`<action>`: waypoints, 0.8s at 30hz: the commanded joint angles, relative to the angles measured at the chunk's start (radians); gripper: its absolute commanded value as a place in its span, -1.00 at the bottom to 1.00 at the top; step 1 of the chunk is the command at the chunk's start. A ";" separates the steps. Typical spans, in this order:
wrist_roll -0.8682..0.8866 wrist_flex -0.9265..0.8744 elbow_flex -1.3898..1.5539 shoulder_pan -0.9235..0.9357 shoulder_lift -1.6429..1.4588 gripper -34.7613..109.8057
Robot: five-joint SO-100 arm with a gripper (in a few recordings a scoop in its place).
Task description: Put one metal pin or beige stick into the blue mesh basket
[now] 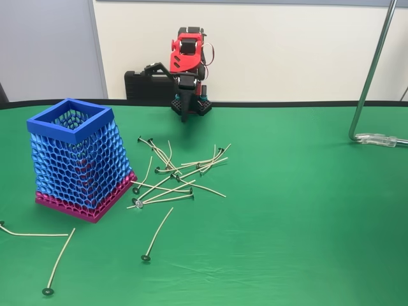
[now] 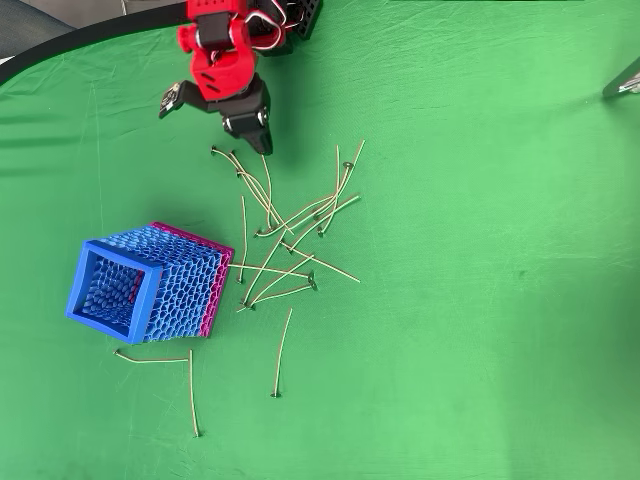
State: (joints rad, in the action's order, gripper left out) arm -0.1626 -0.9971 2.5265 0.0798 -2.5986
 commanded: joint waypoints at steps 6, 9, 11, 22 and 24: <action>-0.063 -0.034 -0.239 0.074 0.212 -0.51; -0.067 -0.054 -0.337 0.098 0.272 -0.51; -0.066 -0.069 -0.391 0.104 0.291 -0.51; -0.196 -0.140 -0.637 -0.005 0.561 -0.51; -0.255 -0.140 -0.696 -0.025 0.617 -0.51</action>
State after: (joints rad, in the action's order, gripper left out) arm -0.3559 -1.1321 1.9343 0.0813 -2.0402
